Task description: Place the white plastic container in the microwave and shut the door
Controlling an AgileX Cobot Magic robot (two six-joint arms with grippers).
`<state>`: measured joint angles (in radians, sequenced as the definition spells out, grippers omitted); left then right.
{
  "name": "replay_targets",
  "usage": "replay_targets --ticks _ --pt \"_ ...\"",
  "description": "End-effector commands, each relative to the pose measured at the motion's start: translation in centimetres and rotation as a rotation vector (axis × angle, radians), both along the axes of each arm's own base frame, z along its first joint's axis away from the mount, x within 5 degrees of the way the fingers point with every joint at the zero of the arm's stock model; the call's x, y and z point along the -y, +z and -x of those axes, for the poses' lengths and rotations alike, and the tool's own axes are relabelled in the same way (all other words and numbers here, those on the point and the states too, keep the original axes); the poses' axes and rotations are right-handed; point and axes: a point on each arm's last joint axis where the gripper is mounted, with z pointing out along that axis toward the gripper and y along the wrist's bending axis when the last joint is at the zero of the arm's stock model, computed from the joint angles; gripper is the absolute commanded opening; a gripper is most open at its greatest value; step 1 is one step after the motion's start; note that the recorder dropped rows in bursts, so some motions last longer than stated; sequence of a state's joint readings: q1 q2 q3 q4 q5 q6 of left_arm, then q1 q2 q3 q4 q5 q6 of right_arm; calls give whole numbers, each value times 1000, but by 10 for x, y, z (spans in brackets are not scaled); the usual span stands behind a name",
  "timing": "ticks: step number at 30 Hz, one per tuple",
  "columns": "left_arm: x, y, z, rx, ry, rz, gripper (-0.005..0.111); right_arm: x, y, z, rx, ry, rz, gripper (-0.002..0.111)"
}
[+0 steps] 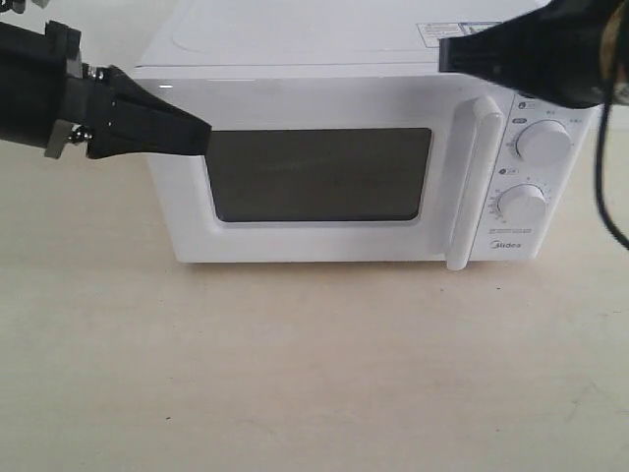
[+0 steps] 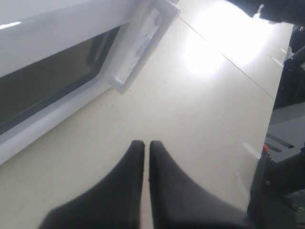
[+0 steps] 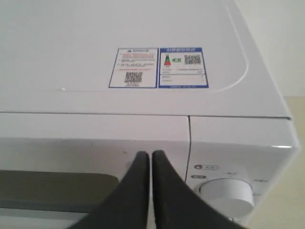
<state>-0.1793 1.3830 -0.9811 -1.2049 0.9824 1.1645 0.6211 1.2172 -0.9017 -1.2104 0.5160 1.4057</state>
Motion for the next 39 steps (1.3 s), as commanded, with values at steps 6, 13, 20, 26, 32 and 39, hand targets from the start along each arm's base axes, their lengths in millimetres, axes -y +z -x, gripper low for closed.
replay_targets --ticks 6,13,20,26,32,39 --pt "2 8 12 -21 -51 34 4 55 18 92 75 -30 27 0" --pt "0 33 33 51 -63 68 4 93 -6 138 -60 -53 -96 0" --pt "-3 59 68 112 -118 133 4 121 -21 166 -246 -200 -186 0" --pt "-8 59 97 135 -113 145 4 123 -26 173 -324 -215 -213 0" --pt "-12 56 115 158 -107 149 4 123 -26 173 -324 -215 -213 0" --pt "-13 58 123 180 -108 157 4 123 -26 173 -324 -215 -213 0"
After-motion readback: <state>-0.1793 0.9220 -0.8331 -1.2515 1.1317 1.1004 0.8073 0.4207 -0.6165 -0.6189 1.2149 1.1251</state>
